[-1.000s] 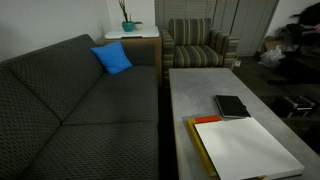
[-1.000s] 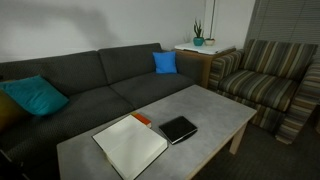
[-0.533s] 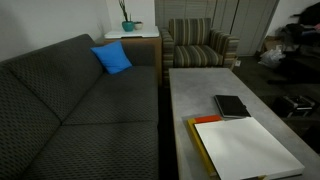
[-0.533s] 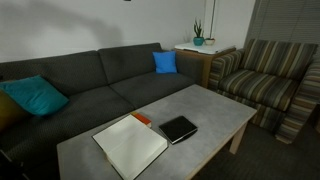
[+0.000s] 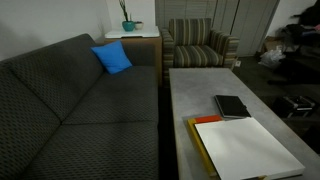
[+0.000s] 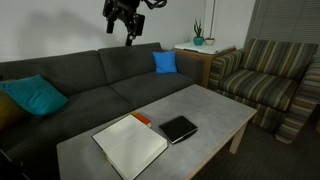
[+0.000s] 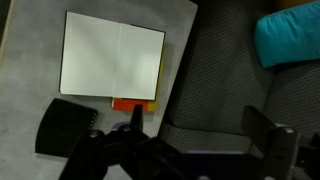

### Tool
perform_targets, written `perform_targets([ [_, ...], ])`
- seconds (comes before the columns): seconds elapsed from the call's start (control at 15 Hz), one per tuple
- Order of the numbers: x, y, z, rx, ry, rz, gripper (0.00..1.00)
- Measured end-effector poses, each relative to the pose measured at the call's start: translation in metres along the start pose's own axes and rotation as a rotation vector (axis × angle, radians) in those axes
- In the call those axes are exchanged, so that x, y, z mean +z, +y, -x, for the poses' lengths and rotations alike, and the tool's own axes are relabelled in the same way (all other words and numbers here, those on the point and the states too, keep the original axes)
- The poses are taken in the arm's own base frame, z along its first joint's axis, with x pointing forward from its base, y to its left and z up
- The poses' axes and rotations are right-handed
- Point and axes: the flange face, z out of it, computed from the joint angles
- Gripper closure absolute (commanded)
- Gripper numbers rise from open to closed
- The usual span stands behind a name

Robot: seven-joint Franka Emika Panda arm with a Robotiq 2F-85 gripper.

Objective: Close the open book on the table

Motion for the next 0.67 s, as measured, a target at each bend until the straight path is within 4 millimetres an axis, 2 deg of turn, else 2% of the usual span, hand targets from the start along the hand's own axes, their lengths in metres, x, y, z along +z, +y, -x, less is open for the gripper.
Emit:
perform_targets([
  [0.33, -0.017, 0.001, 0.003, 0.002, 0.027, 0.002, 0.0],
  [0.53, -0.017, -0.001, 0.002, -0.002, 0.026, 0.001, 0.0],
  [0.67, -0.006, -0.006, -0.003, -0.015, 0.011, -0.006, 0.0],
])
